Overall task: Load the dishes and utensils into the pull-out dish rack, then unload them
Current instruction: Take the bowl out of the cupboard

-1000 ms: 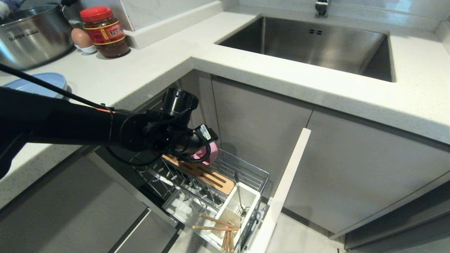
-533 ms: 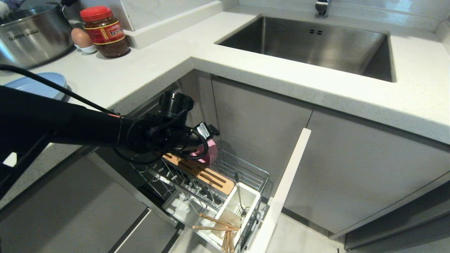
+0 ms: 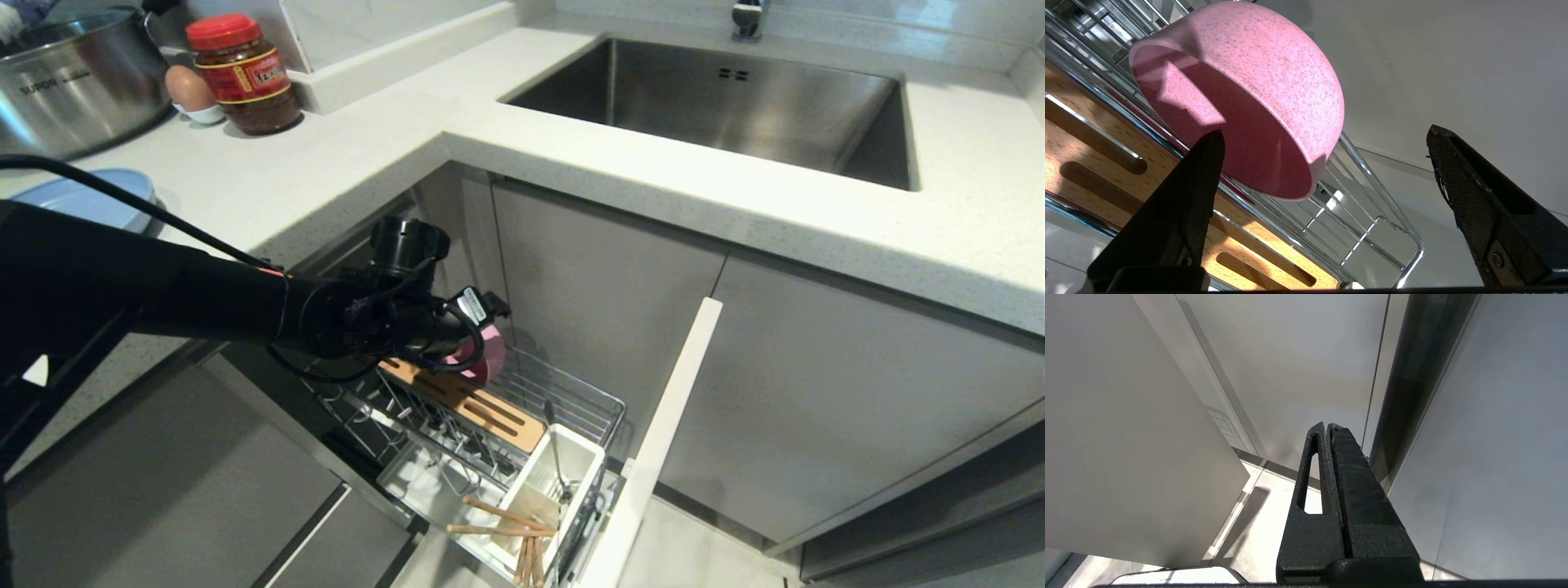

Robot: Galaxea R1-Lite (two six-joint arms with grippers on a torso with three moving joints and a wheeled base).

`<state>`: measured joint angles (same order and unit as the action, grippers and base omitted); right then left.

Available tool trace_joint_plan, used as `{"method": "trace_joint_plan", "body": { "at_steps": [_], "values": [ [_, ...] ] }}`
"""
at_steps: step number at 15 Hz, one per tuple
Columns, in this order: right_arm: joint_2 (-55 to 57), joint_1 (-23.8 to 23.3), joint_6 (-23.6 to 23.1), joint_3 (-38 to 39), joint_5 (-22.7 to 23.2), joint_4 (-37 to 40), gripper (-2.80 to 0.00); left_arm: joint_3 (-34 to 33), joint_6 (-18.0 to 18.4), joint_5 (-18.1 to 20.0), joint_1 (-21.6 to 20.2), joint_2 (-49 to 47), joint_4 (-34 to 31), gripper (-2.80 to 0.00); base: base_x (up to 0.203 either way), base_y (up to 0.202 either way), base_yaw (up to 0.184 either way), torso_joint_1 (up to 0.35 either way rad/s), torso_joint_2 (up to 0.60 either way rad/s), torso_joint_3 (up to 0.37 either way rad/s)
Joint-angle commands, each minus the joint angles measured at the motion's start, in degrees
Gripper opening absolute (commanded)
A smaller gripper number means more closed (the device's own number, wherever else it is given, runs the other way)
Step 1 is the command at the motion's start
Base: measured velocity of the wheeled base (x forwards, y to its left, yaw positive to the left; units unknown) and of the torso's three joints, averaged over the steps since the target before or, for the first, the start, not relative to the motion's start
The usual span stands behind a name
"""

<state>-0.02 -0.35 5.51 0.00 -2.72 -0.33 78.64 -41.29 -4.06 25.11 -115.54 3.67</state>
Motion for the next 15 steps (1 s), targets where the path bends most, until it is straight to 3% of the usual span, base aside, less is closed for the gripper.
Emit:
{"method": "trace_joint_plan", "body": {
  "at_steps": [1,15],
  "values": [
    [-0.2,0.0,0.0,0.0,0.0,0.0,-2.8,0.0,-0.2,-0.1,0.0,0.0,0.0,-2.8,0.0,0.0,0.0,0.0,0.0,0.0],
    [-0.2,0.0,0.0,0.0,0.0,0.0,-2.8,0.1,-0.3,-0.3,1.3,0.3,-0.1,-2.8,0.0,0.0,0.0,0.0,0.0,0.0]
  ]
}}
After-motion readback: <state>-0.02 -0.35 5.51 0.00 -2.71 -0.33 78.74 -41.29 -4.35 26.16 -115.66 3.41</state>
